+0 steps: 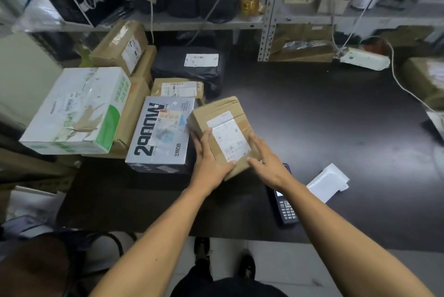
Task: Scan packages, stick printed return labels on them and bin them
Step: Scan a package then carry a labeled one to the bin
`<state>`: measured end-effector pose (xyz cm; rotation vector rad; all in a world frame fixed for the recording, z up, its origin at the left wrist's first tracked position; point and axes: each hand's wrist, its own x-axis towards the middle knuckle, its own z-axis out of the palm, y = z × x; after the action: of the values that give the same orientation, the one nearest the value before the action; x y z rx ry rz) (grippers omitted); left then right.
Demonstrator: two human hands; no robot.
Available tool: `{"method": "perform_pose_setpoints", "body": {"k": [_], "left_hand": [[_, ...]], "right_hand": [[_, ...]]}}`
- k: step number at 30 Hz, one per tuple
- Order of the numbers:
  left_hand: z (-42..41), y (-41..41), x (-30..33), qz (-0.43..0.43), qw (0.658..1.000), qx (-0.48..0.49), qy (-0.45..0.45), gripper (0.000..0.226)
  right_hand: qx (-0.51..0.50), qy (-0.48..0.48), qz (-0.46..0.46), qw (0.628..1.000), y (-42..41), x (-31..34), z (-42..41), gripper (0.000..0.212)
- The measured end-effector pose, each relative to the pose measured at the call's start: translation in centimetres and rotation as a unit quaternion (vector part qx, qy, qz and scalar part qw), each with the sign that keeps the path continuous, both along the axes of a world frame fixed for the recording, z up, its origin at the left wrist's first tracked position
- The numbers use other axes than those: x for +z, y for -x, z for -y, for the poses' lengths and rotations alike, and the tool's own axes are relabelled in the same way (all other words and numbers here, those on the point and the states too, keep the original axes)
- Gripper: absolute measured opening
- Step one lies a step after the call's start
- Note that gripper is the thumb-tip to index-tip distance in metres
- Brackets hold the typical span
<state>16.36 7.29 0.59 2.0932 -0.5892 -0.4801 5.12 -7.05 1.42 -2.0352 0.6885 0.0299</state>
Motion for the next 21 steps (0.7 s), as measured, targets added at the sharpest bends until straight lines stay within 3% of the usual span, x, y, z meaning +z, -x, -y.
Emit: {"method": "perform_pose_setpoints", "body": {"k": [4, 7, 12, 17, 21], "left_hand": [[0.7, 1.4, -1.0, 0.007, 0.999, 0.031, 0.005, 0.113], [1.3, 2.1, -1.2, 0.016, 0.999, 0.046, 0.008, 0.112], [2.0, 3.9, -1.3, 0.038, 0.999, 0.037, -0.005, 0.115], [2.0, 4.4, -1.6, 0.050, 0.998, -0.001, -0.024, 0.129], [2.1, 4.8, -1.6, 0.062, 0.998, -0.003, -0.031, 0.130]], "right_hand": [[-0.086, 0.073, 0.006, 0.994, 3.1, -0.8, 0.7, 0.062], [-0.169, 0.122, -0.048, 0.977, 6.2, -1.8, 0.7, 0.060], [-0.163, 0.113, -0.163, 0.966, 9.8, -4.0, -0.7, 0.072], [-0.154, 0.105, -0.200, 0.962, 10.1, -5.0, -1.7, 0.091], [-0.156, 0.123, -0.224, 0.954, 9.3, -5.1, -1.8, 0.081]]}}
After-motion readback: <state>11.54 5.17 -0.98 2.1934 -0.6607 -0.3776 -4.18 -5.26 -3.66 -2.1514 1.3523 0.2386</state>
